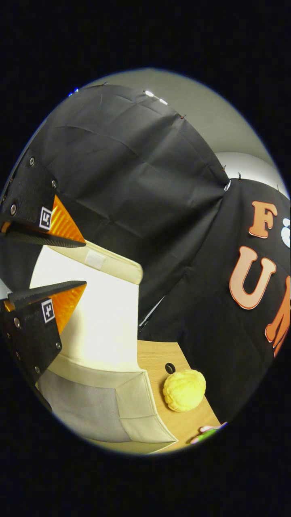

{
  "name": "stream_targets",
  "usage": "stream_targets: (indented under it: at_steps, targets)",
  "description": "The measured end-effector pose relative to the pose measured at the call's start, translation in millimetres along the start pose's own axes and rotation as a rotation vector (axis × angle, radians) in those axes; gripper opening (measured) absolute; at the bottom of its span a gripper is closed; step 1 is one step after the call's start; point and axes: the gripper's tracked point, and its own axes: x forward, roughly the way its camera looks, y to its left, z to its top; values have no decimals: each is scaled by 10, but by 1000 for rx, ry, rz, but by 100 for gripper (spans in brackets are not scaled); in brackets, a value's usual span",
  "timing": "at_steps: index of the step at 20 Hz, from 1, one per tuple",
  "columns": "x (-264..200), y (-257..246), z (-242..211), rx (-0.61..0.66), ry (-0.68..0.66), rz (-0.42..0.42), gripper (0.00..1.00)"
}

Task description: Open the storage box then place both shoes into the box .Put the left shoe in first, then the right shoe, with the right side of both shoes facing outward in a uniform manner.

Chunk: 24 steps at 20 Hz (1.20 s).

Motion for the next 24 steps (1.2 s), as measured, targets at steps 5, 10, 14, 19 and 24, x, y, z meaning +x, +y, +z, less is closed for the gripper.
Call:
stream_targets:
  at_steps: [5, 10, 14, 19, 24]
  targets:
    - [-487, -260, 69, -160, -53, -79, 64]
    - [-1109, -752, 300, -372, -151, -272, 88]
    - [-1642, -1136, 400, -461, -177, -404, 95]
    - [-2269, -1791, 268, -503, -119, -544, 96]
    - [-2845, -2551, 98, -422, -39, -702, 96]
